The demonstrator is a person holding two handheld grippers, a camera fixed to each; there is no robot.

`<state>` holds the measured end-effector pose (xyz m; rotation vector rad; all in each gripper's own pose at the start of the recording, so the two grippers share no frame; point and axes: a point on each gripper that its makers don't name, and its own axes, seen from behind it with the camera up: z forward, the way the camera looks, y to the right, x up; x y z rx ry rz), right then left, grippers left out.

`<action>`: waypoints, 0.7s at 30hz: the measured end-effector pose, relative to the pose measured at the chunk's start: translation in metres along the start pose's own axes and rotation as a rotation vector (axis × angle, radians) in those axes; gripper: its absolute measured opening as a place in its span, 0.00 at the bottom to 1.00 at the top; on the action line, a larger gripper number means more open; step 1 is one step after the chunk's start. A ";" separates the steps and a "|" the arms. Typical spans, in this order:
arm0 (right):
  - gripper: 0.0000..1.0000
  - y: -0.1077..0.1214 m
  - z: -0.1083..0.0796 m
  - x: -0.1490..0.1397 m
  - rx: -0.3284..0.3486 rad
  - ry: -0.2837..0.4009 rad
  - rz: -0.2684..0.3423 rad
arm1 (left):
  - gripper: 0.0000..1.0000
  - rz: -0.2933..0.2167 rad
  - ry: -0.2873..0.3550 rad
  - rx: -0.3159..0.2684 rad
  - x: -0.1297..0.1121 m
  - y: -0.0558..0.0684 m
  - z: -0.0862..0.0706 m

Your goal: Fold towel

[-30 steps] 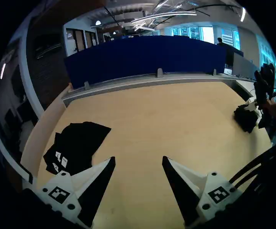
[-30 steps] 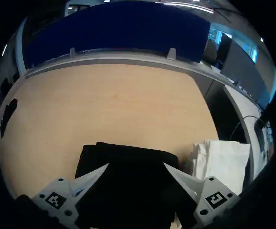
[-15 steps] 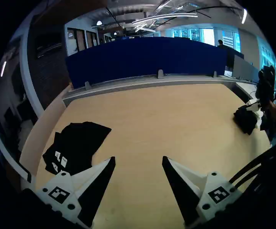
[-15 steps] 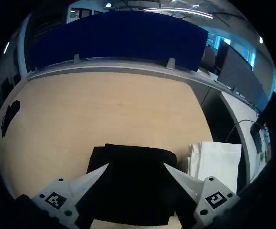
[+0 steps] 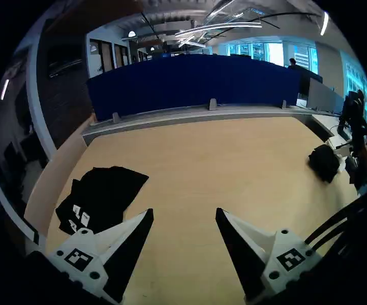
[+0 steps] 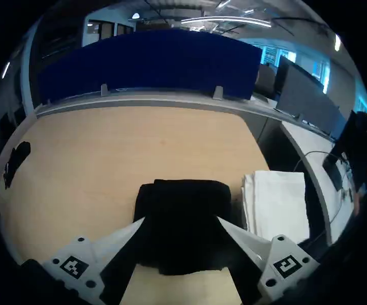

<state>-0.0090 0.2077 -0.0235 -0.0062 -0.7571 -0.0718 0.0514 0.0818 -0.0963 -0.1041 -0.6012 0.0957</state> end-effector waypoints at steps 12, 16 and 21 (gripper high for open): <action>0.90 -0.030 -0.060 0.005 -0.036 0.137 0.081 | 0.90 0.000 0.042 -0.025 0.011 -0.005 -0.003; 0.91 -0.038 -0.075 0.017 -0.041 0.220 0.087 | 0.90 -0.004 0.056 -0.030 0.016 -0.006 -0.005; 0.91 -0.039 -0.090 0.037 -0.062 0.340 0.108 | 0.90 -0.009 0.069 -0.031 0.019 -0.007 -0.006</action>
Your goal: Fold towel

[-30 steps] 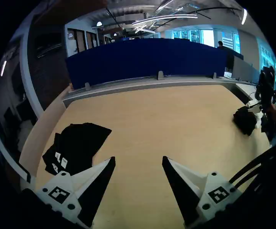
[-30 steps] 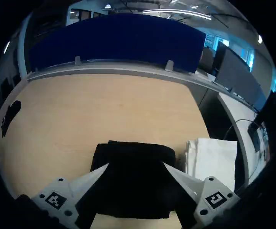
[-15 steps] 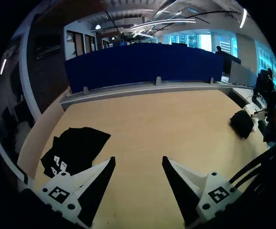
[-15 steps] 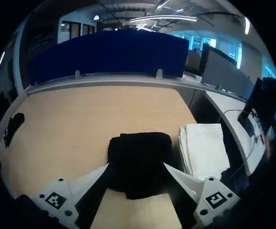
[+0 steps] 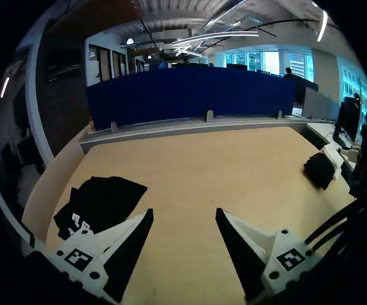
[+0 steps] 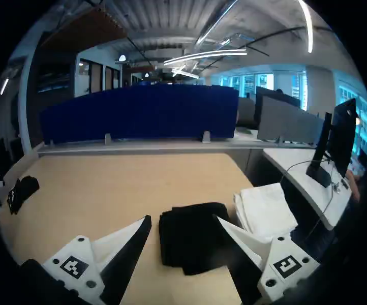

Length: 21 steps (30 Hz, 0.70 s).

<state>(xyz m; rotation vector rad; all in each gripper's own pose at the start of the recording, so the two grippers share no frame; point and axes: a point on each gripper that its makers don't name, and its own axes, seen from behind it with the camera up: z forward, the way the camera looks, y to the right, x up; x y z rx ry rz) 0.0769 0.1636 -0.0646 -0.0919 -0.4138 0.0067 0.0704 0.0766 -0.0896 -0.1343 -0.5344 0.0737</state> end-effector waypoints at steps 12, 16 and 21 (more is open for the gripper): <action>0.92 -0.015 -0.020 0.046 -0.039 0.203 0.002 | 0.90 -0.042 0.067 -0.010 0.016 -0.003 -0.002; 0.95 -0.020 -0.022 0.053 -0.052 0.221 -0.019 | 0.90 -0.053 0.096 -0.008 0.022 -0.007 -0.002; 0.96 -0.031 -0.027 0.062 -0.043 0.244 -0.017 | 0.90 -0.056 0.155 -0.001 0.036 -0.012 -0.004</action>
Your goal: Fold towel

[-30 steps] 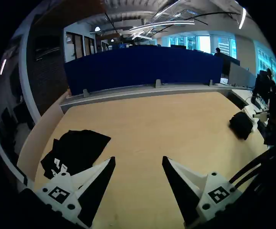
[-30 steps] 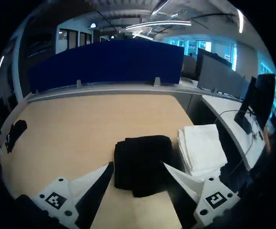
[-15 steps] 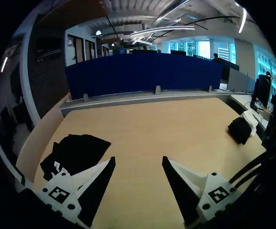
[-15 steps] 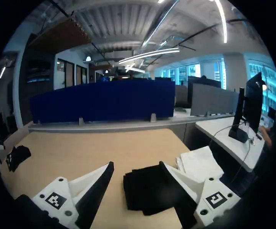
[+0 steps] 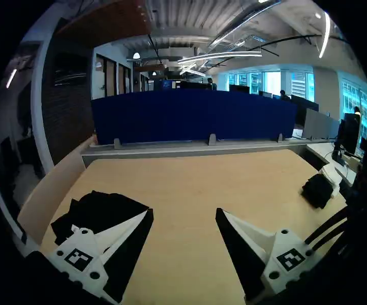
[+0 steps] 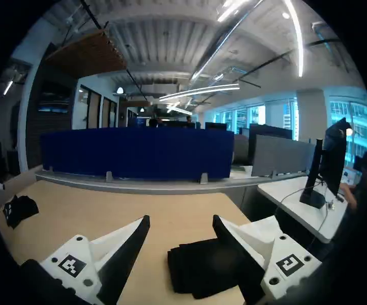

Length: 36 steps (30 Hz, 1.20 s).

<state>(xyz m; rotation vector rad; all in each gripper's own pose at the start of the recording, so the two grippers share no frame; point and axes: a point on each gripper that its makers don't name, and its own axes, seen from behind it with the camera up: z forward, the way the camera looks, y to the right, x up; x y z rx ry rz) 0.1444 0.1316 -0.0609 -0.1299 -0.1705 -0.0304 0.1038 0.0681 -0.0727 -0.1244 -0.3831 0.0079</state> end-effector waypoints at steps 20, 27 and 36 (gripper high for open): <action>0.97 -0.069 0.004 0.015 0.056 0.027 -0.016 | 0.90 -0.035 0.226 0.017 0.057 -0.016 -0.005; 0.97 -0.105 0.006 0.021 0.086 0.039 -0.028 | 0.90 -0.028 0.273 0.016 0.069 -0.018 -0.003; 0.97 -0.133 0.009 0.029 0.093 0.052 -0.007 | 0.91 -0.036 0.315 0.037 0.077 -0.030 0.002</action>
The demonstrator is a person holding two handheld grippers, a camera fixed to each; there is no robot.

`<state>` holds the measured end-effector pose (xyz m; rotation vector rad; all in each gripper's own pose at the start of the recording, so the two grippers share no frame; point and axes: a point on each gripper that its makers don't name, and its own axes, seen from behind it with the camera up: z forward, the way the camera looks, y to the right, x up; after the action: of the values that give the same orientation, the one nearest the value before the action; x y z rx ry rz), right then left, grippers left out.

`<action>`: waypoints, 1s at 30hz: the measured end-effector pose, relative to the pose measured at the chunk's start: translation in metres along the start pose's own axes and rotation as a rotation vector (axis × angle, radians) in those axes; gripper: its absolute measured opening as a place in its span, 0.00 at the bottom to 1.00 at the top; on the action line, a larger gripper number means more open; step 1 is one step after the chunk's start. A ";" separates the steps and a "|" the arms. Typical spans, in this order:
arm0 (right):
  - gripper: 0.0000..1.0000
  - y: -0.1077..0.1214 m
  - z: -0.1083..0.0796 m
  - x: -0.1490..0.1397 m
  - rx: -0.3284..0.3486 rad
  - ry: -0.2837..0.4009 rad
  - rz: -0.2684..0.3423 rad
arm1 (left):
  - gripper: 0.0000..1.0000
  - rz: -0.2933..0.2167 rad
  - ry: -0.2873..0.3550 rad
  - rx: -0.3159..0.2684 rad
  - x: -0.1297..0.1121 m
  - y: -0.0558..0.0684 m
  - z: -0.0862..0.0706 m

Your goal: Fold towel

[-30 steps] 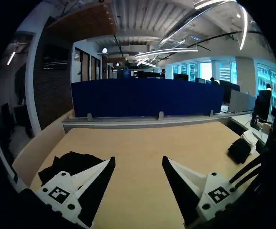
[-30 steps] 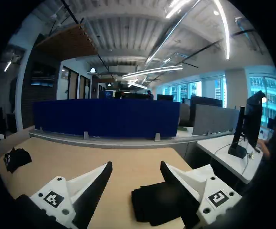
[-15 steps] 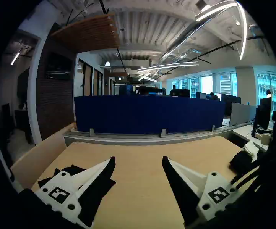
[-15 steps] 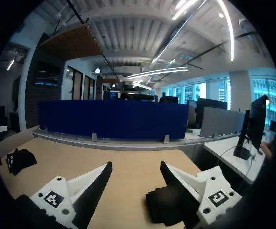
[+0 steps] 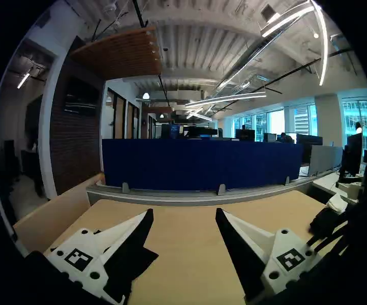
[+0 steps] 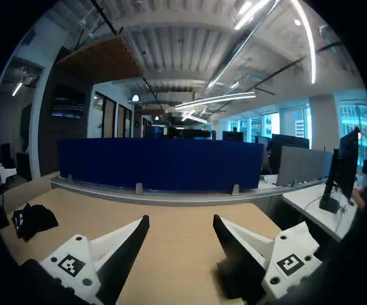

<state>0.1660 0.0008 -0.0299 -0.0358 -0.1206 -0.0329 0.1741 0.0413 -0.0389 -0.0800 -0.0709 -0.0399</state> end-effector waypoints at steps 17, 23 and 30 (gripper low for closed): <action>0.97 -0.017 0.003 0.005 -0.010 -0.057 0.030 | 0.90 0.044 0.039 0.023 -0.014 -0.016 0.020; 0.97 -0.014 0.005 0.006 -0.036 -0.065 0.042 | 0.90 0.053 0.038 0.033 -0.036 -0.020 0.025; 0.97 -0.007 0.011 0.000 -0.068 -0.077 0.044 | 0.90 0.132 0.053 0.030 -0.064 -0.015 0.032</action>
<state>0.1643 -0.0058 -0.0192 -0.1079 -0.1960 0.0081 0.1071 0.0314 -0.0101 -0.0536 -0.0132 0.0906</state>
